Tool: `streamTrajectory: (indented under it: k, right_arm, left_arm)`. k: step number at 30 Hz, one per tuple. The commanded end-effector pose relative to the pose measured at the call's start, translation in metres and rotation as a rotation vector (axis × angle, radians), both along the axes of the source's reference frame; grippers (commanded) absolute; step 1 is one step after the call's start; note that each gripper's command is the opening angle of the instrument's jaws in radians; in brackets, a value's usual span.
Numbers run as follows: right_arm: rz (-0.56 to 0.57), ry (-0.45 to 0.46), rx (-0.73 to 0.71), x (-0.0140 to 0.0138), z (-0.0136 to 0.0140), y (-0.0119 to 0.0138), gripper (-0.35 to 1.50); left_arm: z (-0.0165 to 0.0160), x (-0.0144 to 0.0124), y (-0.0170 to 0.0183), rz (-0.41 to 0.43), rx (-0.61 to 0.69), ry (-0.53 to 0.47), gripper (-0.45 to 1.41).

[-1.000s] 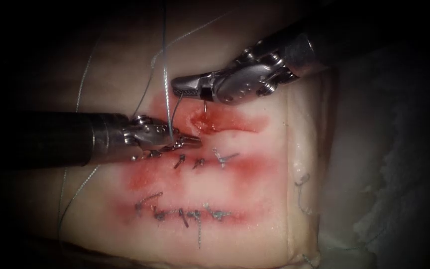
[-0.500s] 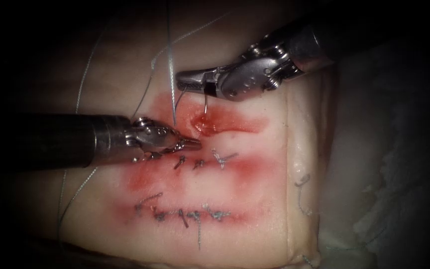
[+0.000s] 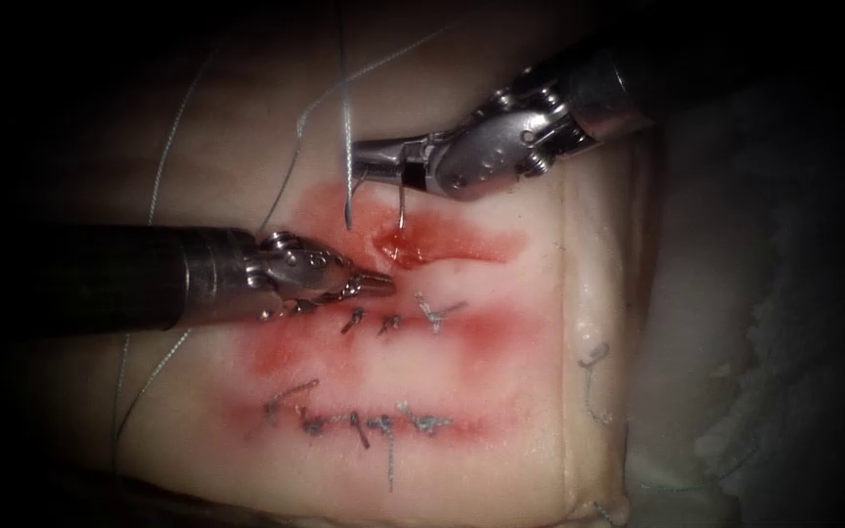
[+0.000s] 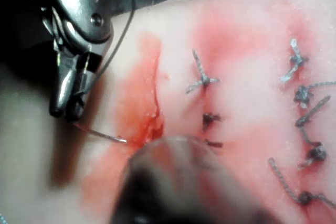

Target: Wound Closure

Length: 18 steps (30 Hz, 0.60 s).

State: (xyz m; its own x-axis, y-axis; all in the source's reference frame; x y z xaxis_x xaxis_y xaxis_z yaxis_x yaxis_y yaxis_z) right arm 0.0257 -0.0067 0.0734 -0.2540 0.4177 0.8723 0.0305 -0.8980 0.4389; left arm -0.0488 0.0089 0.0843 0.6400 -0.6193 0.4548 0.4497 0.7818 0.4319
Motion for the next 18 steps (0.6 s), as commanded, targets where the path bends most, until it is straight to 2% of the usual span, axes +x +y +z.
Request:
streamTrajectory:
  k: [1, 14, 18]
  right_arm:
    - [0.017, 0.002, 0.021, 0.0007, 0.0004, 0.0001, -0.35]
    - [0.206, 0.042, 0.256, 0.0003, 0.0009, -0.0003, -0.35]
    - [0.232, 0.048, 0.300, -0.0001, 0.0016, -0.0004, -0.35]
  left_arm:
    - [0.0004, -0.0007, 0.0005, -0.001, -0.002, 0.000, -0.45]
    - [0.0004, -0.0006, 0.0004, 0.001, -0.003, -0.001, -0.45]
    - [0.0005, -0.0004, 0.0005, -0.002, 0.001, -0.002, -0.45]
